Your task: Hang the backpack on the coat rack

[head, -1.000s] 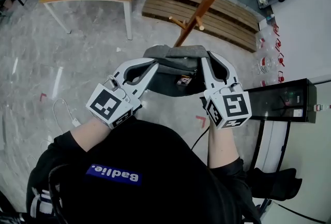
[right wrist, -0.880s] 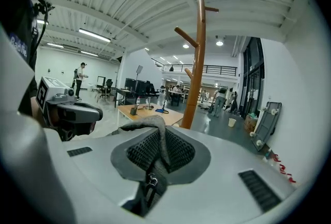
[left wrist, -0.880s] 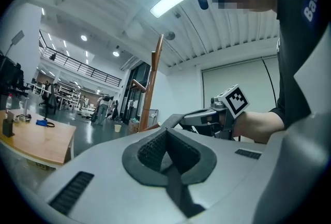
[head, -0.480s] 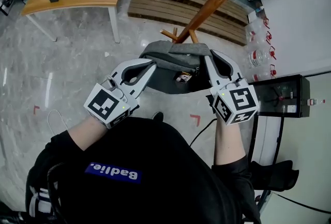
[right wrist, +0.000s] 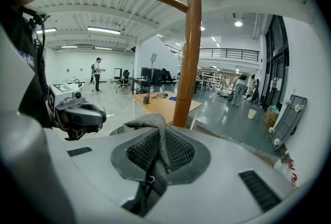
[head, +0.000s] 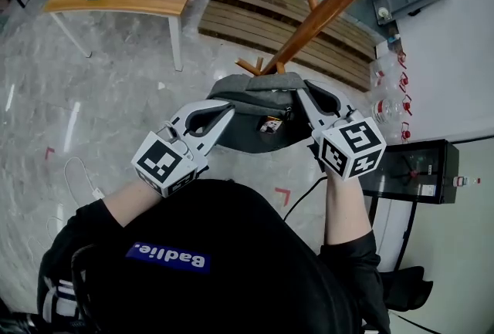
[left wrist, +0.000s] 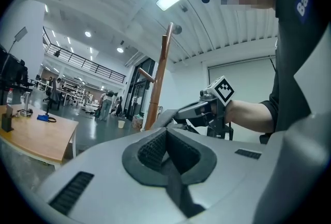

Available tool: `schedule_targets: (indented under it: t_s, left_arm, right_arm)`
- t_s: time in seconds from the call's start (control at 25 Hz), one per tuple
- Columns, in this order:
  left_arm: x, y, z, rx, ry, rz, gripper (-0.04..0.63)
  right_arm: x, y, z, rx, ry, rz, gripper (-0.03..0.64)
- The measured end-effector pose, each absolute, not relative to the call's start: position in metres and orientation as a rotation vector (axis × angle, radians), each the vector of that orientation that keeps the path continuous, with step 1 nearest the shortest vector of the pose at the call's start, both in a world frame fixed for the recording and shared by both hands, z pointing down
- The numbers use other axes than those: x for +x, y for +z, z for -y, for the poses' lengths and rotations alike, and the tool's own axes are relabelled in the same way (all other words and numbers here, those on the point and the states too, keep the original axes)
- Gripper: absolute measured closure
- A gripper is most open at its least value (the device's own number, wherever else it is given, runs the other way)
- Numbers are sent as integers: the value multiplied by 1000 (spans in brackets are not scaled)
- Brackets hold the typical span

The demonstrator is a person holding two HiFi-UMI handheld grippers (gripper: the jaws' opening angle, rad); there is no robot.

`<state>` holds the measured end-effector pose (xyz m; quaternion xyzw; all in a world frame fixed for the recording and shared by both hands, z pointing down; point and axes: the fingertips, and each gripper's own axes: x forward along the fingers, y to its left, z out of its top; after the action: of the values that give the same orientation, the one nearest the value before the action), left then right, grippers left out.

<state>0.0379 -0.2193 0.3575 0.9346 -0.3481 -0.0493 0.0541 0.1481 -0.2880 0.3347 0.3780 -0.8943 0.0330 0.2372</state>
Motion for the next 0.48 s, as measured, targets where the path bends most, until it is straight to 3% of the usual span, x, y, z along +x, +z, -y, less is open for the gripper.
schedule_targets:
  t_s: [0.48]
  left_arm:
    - [35, 371, 217, 2811, -86, 1090, 588]
  right_arm:
    - [143, 357, 316, 944, 169, 2454, 580]
